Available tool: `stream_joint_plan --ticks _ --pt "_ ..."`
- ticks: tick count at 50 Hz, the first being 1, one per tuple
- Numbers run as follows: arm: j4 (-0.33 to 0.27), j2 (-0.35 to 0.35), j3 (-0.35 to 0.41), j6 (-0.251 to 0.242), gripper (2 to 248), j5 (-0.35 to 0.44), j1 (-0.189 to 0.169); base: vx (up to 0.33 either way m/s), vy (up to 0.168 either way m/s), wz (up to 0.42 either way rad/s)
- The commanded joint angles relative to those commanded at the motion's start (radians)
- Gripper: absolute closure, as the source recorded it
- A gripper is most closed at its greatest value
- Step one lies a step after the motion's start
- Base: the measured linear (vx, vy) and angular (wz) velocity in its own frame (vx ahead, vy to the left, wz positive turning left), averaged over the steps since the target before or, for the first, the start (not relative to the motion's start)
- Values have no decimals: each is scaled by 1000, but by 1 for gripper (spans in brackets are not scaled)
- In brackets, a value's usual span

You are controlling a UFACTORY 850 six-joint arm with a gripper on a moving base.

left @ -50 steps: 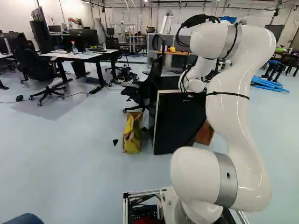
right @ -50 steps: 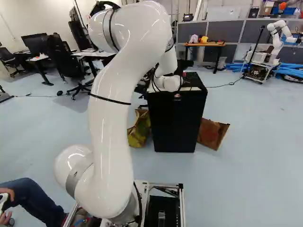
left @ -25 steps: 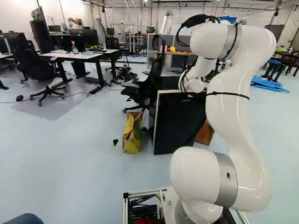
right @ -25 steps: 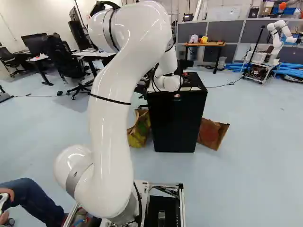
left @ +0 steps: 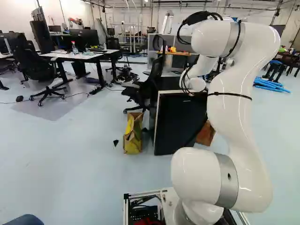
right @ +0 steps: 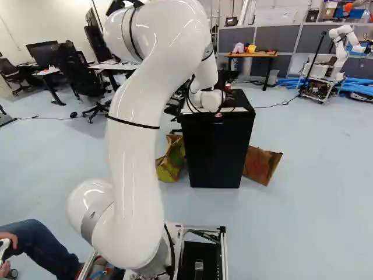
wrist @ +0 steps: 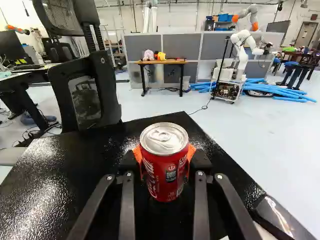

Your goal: Grab a drink from the fridge

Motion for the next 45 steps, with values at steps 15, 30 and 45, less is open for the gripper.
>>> stream_joint_plan --ticks 15,30,45 --pt "0 27 1 0 150 0 0 0 0 0" --pt "1 31 6 0 150 0 2 0 0 0" --pt "4 54 35 -2 150 2 12 0 0 0"
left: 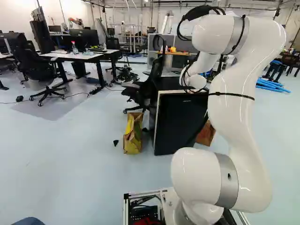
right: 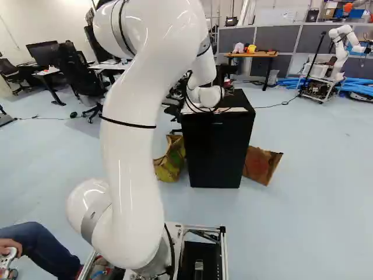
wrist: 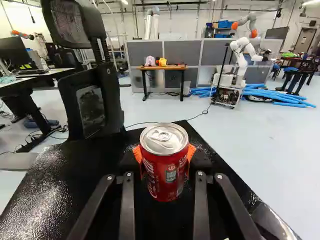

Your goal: Grab a drink from the fridge

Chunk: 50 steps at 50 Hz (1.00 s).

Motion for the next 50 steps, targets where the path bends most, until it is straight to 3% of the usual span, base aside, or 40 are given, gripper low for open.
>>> stream_joint_plan --ticks 25,50 --pt "11 84 105 -7 150 6 37 0 0 0" --pt "29 223 280 -20 150 17 98 0 0 0"
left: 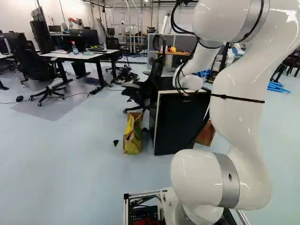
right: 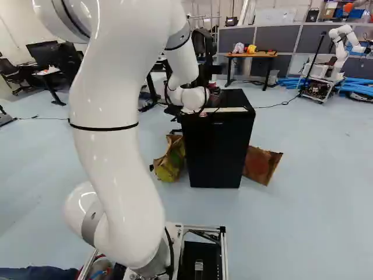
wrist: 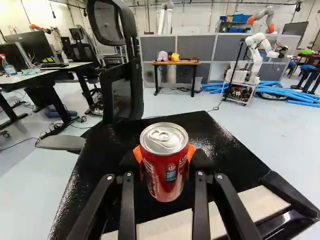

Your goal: Grab a drink from the fridge

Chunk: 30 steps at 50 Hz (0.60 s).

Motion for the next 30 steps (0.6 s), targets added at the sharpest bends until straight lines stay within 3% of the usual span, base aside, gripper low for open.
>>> stream_joint_plan --ticks 30 --pt "31 239 301 -21 150 18 105 0 0 0"
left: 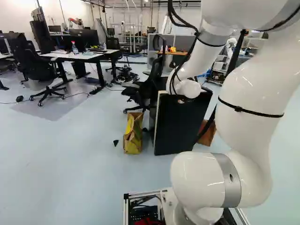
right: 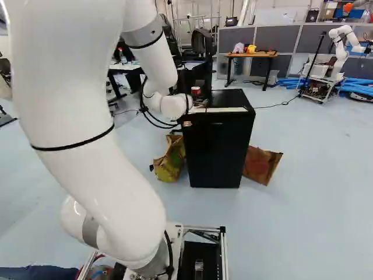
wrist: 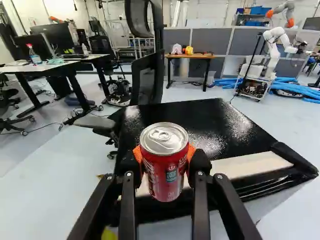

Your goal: Grab a drink from the fridge

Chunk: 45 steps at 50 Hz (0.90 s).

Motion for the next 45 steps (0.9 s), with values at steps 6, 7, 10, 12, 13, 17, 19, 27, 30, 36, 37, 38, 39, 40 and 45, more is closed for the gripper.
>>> stream_joint_plan --ticks 6,7,10,12,13,17,19,27,30,36,37,38,39,40,45 --pt "6 49 61 -4 150 4 21 0 0 0" --pt "7 57 71 -5 150 4 25 0 0 0" --pt "10 80 100 -7 150 6 35 0 0 0" --pt "12 94 119 -8 150 7 41 0 0 0" --pt "13 102 128 -9 150 8 45 0 0 0" --pt "17 130 163 -11 150 10 57 0 0 0" --pt "19 146 184 -13 150 11 64 0 0 0" --pt "25 194 244 -17 150 15 85 0 0 0" --pt "27 212 266 -19 150 16 93 0 0 0" --pt "31 245 308 -22 150 19 107 0 0 0" --pt "32 250 314 -22 150 19 110 0 0 0" --pt "33 255 320 -22 150 20 112 0 0 0" --pt "33 260 327 -23 150 20 114 0 0 0" --pt "34 265 333 -23 150 20 116 0 0 0" --pt "37 289 363 -25 150 22 127 0 0 0"
